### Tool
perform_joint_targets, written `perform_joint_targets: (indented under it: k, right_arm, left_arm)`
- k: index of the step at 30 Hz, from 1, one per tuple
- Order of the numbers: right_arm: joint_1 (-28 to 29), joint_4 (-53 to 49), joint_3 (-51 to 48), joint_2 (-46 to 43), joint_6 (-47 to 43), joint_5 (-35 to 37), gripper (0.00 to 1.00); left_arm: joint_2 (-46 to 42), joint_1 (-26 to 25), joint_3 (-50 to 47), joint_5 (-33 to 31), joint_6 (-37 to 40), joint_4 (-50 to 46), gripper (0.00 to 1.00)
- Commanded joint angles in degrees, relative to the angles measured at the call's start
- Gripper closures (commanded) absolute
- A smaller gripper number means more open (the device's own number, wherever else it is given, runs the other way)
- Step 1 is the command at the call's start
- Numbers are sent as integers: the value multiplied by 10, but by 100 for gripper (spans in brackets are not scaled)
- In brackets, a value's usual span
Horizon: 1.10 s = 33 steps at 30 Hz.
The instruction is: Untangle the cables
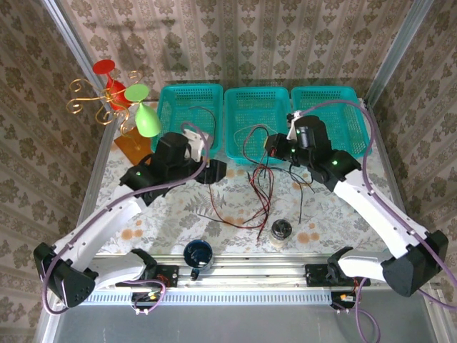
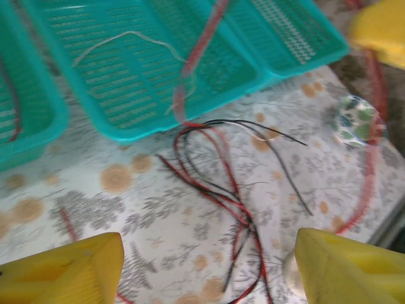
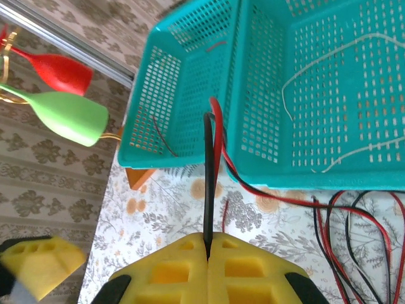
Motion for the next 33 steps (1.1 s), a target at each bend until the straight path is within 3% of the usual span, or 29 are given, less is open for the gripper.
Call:
perform_joint_targets:
  k: [1, 8, 15, 26, 27, 29, 30, 31, 33]
  right_arm:
    - [3, 35, -5, 8, 9, -20, 100]
    - [3, 40, -11, 15, 11, -33, 100]
    - [3, 44, -17, 9, 12, -37, 100]
    - [3, 46, -22, 3, 17, -46, 100]
    - [3, 46, -22, 2, 17, -46, 100]
    - [3, 48, -25, 0, 17, -47, 100]
    - [3, 47, -25, -1, 16, -48, 100]
    - [3, 46, -27, -1, 15, -48, 98]
    - [1, 44, -30, -2, 14, -50, 78]
  left_arm:
    - [19, -29, 2, 46, 5, 69, 27]
    - [63, -67, -10, 103, -21, 150, 28]
    - [104, -78, -18, 117, -29, 168, 37]
    - [132, -89, -17, 103, -18, 152, 68]
    - [133, -89, -17, 104, -17, 150, 73]
    - [134, -89, -14, 104, -16, 147, 95]
    - [133, -89, -11, 102, -16, 143, 100]
    - [132, -88, -7, 98, -14, 137, 100]
    - [127, -87, -2, 85, -10, 128, 100]
